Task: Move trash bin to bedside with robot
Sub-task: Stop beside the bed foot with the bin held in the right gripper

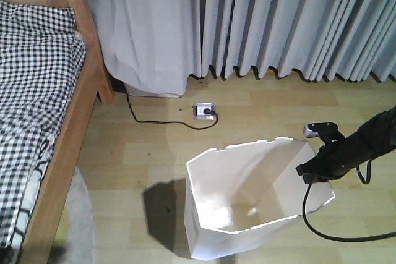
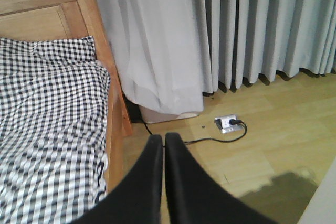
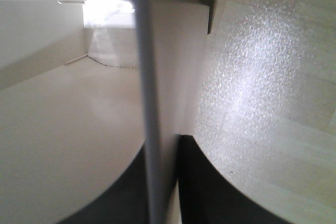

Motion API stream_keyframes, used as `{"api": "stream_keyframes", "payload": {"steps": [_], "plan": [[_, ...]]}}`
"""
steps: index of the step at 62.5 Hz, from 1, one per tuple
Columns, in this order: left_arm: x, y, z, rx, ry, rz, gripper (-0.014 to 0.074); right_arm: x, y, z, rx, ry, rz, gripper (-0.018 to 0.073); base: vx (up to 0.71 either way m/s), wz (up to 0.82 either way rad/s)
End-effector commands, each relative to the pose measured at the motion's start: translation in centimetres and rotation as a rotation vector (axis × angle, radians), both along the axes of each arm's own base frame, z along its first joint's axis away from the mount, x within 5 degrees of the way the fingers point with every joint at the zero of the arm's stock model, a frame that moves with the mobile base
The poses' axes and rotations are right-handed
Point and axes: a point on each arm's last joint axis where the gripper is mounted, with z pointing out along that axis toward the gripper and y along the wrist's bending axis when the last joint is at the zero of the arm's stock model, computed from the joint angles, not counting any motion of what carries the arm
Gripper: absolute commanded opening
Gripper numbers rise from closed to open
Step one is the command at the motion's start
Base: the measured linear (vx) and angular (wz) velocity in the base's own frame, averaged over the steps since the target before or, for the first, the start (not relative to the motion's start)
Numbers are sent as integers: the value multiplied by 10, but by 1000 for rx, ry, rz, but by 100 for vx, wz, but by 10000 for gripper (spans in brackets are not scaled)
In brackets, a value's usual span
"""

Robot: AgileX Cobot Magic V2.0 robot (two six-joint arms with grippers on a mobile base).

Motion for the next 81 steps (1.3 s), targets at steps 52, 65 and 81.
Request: {"api": "stream_keyframes", "payload": {"steps": [52,65,81], "plan": [[1,0,1,-9,-71,1,-7,10,7,31,112,-26,-19,0,18,1],[1,0,1,-9,-71,1,-7,10,7,31,112,-26,-19,0,13,2],[1,0,1,-9,-71,1,-7,10,7,31,112,-26,-19,0,11,1]]}}
